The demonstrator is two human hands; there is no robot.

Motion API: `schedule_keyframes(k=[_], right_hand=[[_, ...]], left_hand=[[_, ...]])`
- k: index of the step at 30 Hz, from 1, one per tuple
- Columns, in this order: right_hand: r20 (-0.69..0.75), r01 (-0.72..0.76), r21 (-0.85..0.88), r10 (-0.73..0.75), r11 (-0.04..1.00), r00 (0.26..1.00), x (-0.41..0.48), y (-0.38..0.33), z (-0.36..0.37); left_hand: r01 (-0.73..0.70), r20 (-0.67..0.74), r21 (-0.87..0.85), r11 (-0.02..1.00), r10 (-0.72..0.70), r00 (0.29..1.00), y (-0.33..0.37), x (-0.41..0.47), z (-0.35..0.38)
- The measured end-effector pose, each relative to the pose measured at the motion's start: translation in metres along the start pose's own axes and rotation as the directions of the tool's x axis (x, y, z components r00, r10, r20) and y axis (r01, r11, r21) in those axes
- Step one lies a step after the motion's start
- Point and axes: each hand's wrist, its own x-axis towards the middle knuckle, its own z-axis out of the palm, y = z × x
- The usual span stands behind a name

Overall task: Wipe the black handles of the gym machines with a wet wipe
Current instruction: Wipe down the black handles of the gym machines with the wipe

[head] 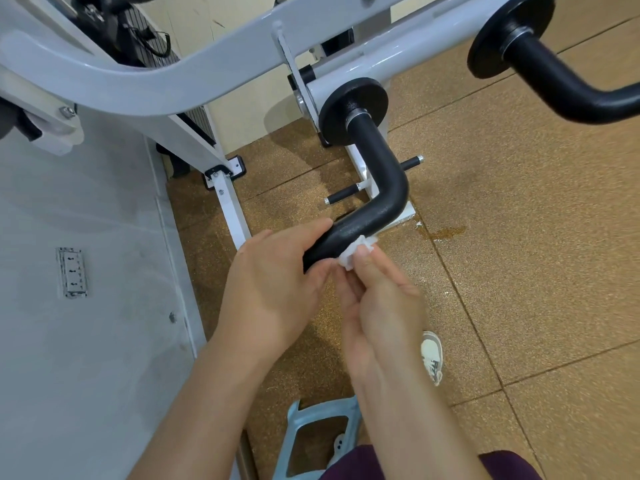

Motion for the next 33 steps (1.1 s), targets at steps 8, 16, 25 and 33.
schedule_keyframes(k=[8,16,25,33], right_hand=[[-0.157,0.167,0.019,-0.162,0.986,0.974,0.013,-0.012,0.011],[-0.125,0.196,-0.045,-0.2,0.98,0.972,0.022,-0.018,0.007],[-0.117,0.133,0.111,-0.119,0.985,0.986,0.027,-0.031,0.008],[-0.079,0.293,-0.113,-0.302,0.949,0.95,0.044,-0.046,0.013]], left_hand=[[0.047,0.06,-0.114,0.992,-0.04,0.997,-0.008,0.0,0.0],[-0.053,0.07,-0.038,0.998,0.056,0.996,0.006,0.012,0.005],[-0.113,-0.028,0.032,0.993,0.114,0.993,0.015,0.007,0.019],[-0.129,0.066,0.036,0.991,0.126,0.99,0.032,0.027,0.024]])
